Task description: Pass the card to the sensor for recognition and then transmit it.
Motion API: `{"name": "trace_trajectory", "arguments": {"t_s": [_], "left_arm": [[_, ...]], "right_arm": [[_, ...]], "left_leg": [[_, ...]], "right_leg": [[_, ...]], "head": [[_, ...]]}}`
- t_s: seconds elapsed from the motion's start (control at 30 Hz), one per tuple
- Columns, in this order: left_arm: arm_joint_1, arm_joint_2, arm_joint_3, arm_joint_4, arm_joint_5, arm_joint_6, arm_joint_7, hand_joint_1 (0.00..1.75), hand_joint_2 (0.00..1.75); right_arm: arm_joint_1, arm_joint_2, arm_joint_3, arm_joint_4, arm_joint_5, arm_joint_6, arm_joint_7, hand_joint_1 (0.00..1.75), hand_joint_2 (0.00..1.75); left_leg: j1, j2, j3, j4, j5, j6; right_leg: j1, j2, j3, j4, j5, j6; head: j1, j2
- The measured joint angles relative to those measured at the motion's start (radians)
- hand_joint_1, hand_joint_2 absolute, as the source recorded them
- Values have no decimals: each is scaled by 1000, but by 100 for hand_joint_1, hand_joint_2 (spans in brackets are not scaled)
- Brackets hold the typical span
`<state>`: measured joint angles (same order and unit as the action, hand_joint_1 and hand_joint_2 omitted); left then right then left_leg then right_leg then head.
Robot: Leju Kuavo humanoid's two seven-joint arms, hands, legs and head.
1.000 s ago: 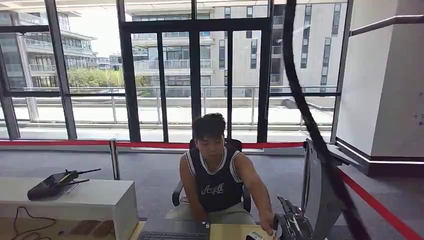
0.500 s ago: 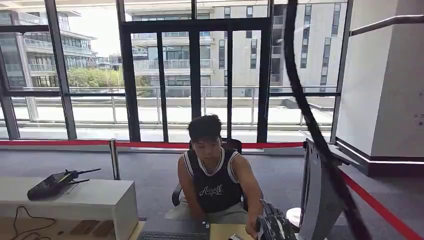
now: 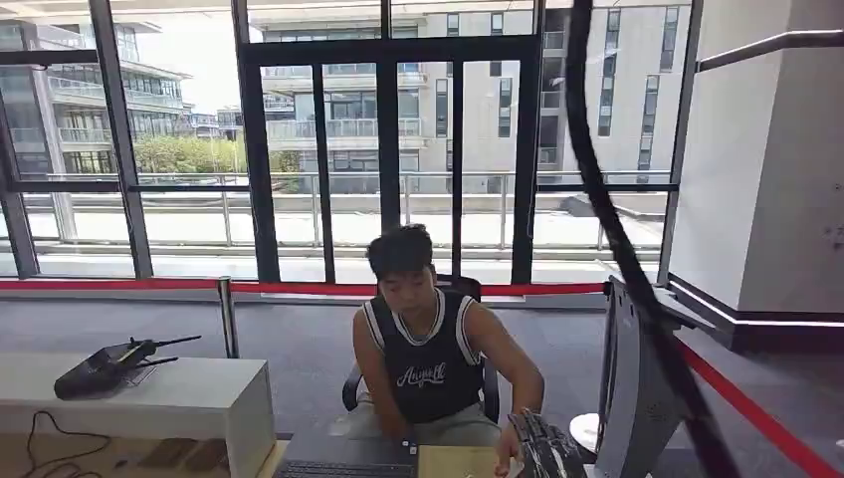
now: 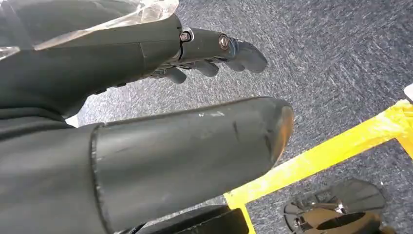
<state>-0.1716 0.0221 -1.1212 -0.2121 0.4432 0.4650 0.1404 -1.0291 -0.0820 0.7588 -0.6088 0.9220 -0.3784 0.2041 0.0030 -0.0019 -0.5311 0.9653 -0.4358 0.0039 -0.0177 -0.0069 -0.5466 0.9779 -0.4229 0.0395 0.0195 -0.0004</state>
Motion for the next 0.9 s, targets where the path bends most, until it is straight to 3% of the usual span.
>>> {"name": "trace_trajectory", "arguments": {"t_s": [0.37, 0.67, 0.7, 0.9], "left_arm": [[21, 3, 0, 0, 34, 25, -13, 0, 0], [48, 11, 2, 0, 72, 39, -22, 0, 0], [49, 12, 2, 0, 74, 40, -20, 0, 0], [51, 17, 3, 0, 85, 42, -10, 0, 0]], "right_arm": [[46, -10, -29, -23, -158, -37, -79, 0, 0], [251, -82, -53, -274, -271, 39, -80, 0, 0], [278, -91, -55, -305, -280, 53, -81, 0, 175], [416, -157, -62, -460, -322, 113, -90, 0, 175]], "left_leg": [[0, 0, 1, 0, 0, 0], [0, 0, 1, 0, 0, 0], [0, 0, 1, 0, 0, 0], [0, 0, 1, 0, 0, 0]], "right_leg": [[0, 0, 0, 0, 0, 0], [0, 0, 0, -1, 0, 0], [0, 0, 0, -1, 0, 0], [0, 0, 0, -1, 0, 0]], "head": [[0, 0], [0, 0], [0, 0], [0, 0]]}}
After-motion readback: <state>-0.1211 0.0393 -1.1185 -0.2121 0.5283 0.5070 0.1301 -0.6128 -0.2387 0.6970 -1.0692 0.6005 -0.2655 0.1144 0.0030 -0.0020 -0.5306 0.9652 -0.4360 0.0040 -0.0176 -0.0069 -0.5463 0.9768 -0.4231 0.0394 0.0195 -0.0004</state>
